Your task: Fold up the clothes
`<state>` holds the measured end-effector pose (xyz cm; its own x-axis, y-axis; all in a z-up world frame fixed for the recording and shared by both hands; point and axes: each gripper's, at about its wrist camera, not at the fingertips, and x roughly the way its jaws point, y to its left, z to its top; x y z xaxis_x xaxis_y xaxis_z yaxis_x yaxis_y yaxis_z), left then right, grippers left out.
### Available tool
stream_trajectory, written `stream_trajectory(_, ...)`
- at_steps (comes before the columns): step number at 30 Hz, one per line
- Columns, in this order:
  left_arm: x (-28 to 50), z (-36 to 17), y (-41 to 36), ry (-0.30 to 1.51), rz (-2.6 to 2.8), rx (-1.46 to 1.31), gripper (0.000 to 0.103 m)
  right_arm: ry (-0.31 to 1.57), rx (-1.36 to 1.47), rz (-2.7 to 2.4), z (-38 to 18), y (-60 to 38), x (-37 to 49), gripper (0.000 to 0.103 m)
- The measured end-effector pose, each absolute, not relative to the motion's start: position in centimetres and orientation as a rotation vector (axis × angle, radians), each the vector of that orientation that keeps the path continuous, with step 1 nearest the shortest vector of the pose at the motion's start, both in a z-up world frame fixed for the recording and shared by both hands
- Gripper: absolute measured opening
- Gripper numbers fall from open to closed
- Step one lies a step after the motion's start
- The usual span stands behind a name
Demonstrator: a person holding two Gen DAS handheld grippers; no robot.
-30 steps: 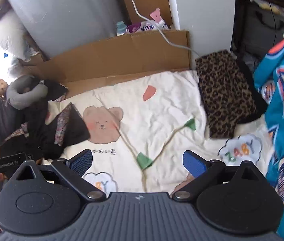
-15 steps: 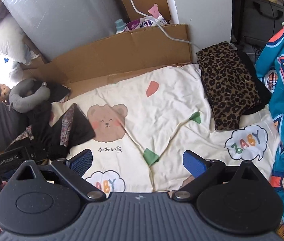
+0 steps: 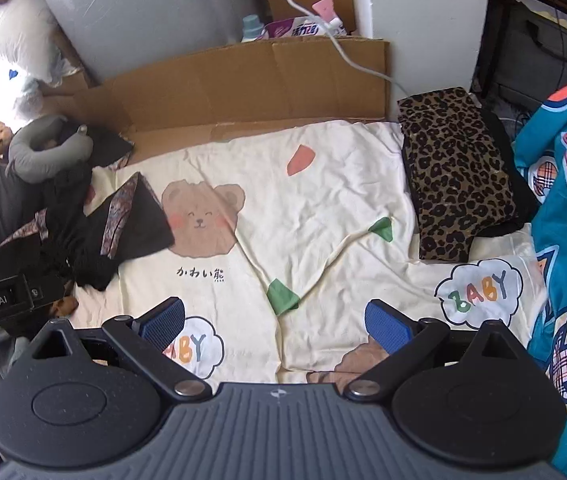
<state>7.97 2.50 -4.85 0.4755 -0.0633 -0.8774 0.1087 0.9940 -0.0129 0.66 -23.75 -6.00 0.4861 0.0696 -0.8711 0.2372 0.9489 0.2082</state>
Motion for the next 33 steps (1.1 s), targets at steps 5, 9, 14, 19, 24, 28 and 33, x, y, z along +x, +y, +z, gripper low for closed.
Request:
stream_trajectory(5,8.2,-4.9,3.2,1.089,-0.084,0.029,0.103,1.066,0.301,-0.075,-5.9,-22.7,1.4,0.100)
stream_trajectory(9,8.2,-4.9,3.3,1.097,-0.084,0.041,0.103,1.069,0.279,-0.057,-6.0,-21.7,1.8,0.100)
stream_trajectory(14,8.1,-5.5,3.1,1.126,-0.079,0.079,0.103,1.091,0.261,-0.046,-6.6,-21.1,1.9,0.100)
stream_trajectory(19,8.2,-5.8,2.7,1.152,-0.104,0.088,0.103,1.096,0.265,-0.047,-6.7,-21.1,1.9,0.100)
stream_trajectory(24,7.7,-6.2,2.1,1.159,-0.121,0.122,0.103,1.084,0.276,-0.036,-6.2,-21.0,2.0,0.100)
stream_trajectory(28,7.8,-6.4,2.0,1.159,-0.108,0.127,0.103,1.083,0.273,-0.041,-6.1,-20.9,2.1,0.100)
stream_trajectory(33,8.0,-6.5,1.7,1.150,-0.110,0.146,0.103,1.066,0.258,-0.030,-5.5,-20.4,2.2,0.100)
